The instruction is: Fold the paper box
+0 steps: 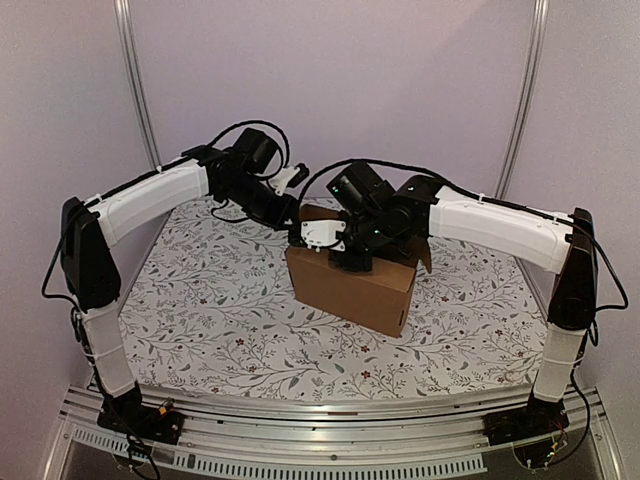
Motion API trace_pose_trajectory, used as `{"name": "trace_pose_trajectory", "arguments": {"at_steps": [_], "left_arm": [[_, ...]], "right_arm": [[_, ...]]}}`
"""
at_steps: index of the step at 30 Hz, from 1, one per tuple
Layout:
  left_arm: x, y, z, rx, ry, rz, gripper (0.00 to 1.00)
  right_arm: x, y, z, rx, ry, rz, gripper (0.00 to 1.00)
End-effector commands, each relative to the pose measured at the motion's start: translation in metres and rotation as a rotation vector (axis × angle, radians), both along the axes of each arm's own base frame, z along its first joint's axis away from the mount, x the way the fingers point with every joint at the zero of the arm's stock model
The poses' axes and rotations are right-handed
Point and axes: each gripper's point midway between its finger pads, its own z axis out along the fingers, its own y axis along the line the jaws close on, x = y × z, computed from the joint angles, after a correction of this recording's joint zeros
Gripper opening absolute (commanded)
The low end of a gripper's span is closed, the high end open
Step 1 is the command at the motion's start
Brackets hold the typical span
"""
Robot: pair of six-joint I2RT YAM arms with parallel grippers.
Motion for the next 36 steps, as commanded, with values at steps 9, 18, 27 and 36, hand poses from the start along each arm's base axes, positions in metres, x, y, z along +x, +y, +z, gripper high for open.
{"name": "trace_pose_trajectory", "arguments": {"at_steps": [9, 18, 27, 36], "left_arm": [[-0.001, 0.001, 0.014, -0.042, 0.059, 0.048, 0.0], [-0.004, 0.005, 0.003, -0.033, 0.083, 0.067, 0.0], [-0.007, 0.001, 0.005, -0.059, 0.11, 0.11, 0.0], [-0.012, -0.004, -0.01, -0.045, 0.159, 0.185, 0.0]], "right_arm": [[0.005, -0.023, -0.053, -0.136, 0.087, -0.081, 0.16], [0.025, -0.033, -0.043, -0.109, 0.071, -0.156, 0.16], [0.028, -0.033, -0.05, -0.122, 0.074, -0.162, 0.16], [0.028, -0.033, -0.049, -0.118, 0.074, -0.165, 0.17]]}}
